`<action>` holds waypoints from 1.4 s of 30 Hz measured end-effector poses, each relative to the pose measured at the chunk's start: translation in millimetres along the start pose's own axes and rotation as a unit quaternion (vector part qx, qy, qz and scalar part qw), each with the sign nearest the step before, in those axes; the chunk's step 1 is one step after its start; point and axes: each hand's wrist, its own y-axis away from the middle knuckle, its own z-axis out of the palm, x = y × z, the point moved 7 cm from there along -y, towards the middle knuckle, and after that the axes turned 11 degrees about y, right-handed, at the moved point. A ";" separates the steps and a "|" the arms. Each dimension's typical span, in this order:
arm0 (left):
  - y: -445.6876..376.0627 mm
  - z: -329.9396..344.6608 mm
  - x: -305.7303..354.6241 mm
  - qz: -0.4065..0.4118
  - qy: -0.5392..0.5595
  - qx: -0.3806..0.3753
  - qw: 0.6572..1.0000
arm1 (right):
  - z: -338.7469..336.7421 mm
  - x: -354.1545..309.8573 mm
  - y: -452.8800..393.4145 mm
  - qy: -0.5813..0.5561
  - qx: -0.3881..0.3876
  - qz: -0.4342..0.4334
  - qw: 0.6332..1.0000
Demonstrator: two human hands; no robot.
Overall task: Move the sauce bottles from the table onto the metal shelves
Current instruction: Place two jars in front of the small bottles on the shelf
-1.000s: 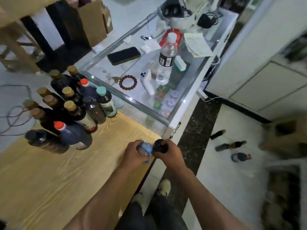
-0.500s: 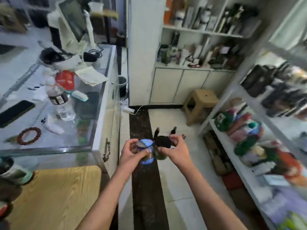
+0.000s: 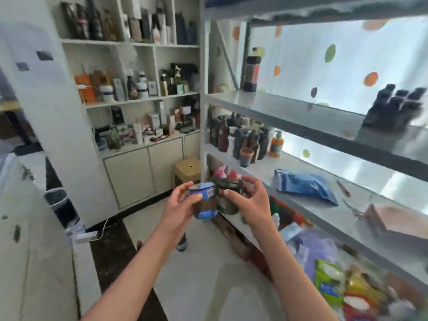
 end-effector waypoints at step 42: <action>-306.0 559.6 -202.0 0.060 -0.246 -0.366 0.895 | -456.5 5.0 -280.6 0.241 0.436 0.009 0.867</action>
